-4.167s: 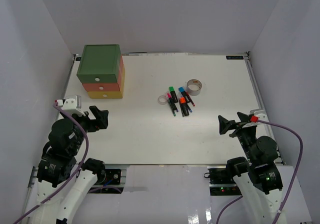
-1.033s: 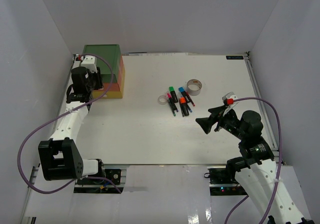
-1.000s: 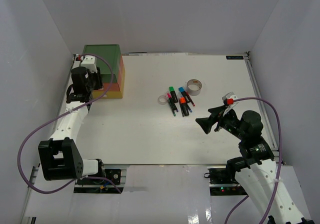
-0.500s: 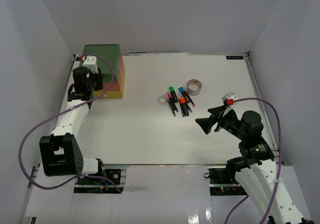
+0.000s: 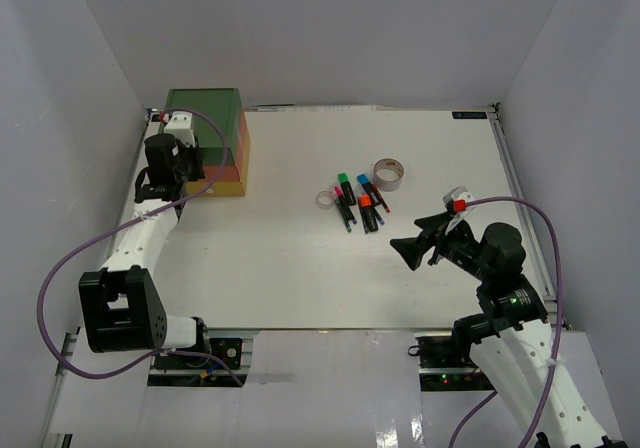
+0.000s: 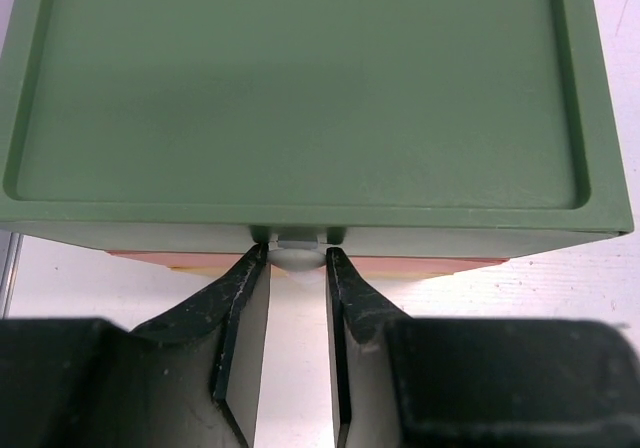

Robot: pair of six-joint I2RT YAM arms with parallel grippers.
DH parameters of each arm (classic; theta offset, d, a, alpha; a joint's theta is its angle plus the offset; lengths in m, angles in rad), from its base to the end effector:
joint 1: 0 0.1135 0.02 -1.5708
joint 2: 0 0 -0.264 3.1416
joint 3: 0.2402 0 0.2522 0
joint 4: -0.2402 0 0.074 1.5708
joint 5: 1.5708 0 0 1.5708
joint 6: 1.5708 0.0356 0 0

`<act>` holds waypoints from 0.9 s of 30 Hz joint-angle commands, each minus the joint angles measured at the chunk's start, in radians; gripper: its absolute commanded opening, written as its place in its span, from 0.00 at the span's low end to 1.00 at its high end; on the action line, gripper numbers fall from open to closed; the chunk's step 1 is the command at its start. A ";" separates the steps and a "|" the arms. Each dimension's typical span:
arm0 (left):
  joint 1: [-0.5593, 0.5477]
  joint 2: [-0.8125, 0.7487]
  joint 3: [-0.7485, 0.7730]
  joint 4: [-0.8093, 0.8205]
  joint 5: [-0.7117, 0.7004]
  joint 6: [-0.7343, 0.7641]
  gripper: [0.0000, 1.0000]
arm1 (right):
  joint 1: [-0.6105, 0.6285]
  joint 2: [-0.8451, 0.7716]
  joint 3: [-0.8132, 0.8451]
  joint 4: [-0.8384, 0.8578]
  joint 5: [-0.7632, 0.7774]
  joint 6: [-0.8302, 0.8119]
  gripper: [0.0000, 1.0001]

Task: Sort the stationery into containers
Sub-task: Open the drawer in the storage box.

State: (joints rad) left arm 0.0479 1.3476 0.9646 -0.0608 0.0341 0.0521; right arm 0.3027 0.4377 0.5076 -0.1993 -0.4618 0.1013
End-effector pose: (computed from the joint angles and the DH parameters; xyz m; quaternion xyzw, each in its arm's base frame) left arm 0.3099 0.0136 0.2880 0.0109 0.8452 0.0123 0.5341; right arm 0.1156 0.0527 0.2887 -0.2238 0.7125 0.2973 0.5948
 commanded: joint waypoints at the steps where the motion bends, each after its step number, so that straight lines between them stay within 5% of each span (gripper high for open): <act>1: 0.003 -0.027 0.043 0.015 0.010 0.006 0.34 | 0.004 -0.011 0.000 0.051 -0.018 -0.005 0.90; 10: 0.003 -0.090 -0.006 -0.013 0.024 0.000 0.12 | 0.004 -0.019 -0.001 0.049 -0.020 -0.005 0.90; 27: 0.001 -0.284 -0.132 -0.165 0.033 -0.035 0.12 | 0.013 -0.040 -0.014 0.061 -0.041 0.008 0.90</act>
State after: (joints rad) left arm 0.0498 1.1114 0.8436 -0.2047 0.0376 0.0376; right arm 0.3050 0.4110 0.5045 -0.1963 -0.4831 0.1020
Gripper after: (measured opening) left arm 0.349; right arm 0.900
